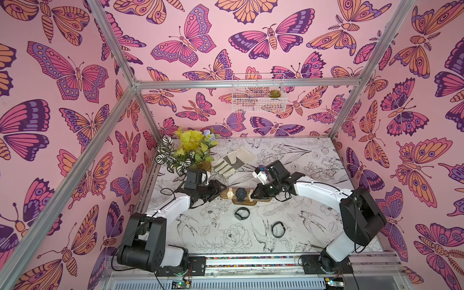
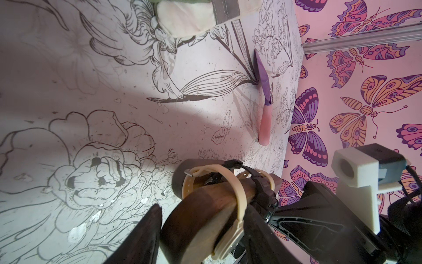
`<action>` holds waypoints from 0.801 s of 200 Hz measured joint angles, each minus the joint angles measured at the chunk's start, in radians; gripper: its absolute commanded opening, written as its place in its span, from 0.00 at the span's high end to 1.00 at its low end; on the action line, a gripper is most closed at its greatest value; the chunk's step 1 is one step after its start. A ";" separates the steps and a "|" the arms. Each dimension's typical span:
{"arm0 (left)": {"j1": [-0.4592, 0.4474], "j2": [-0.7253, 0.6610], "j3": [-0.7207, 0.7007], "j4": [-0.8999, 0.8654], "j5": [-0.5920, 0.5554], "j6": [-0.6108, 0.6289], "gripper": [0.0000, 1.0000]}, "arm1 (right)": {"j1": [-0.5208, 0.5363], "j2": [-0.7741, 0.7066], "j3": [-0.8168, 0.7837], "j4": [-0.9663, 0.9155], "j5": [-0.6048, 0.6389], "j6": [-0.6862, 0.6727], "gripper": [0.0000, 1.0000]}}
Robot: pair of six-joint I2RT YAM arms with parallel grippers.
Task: Place watch on stand
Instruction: Adjust the watch on the stand.
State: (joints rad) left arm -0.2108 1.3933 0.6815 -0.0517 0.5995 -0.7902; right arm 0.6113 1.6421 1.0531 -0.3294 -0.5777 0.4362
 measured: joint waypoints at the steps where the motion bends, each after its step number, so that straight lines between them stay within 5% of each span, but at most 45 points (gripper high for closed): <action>1: 0.000 0.000 0.000 0.000 0.000 0.000 0.40 | 0.000 -0.001 0.000 -0.001 0.002 0.000 1.00; 81: 0.000 -0.064 -0.023 -0.006 -0.013 0.001 0.30 | 0.152 -0.151 -0.006 -0.126 0.166 -0.052 0.86; 160: 0.004 -0.137 -0.062 -0.034 -0.048 0.004 0.29 | 0.324 -0.091 -0.004 -0.167 0.346 -0.071 0.72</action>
State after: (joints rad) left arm -0.2070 1.2560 0.6193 -0.0853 0.5514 -0.7864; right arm 0.9356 1.5513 1.0492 -0.4969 -0.2321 0.3656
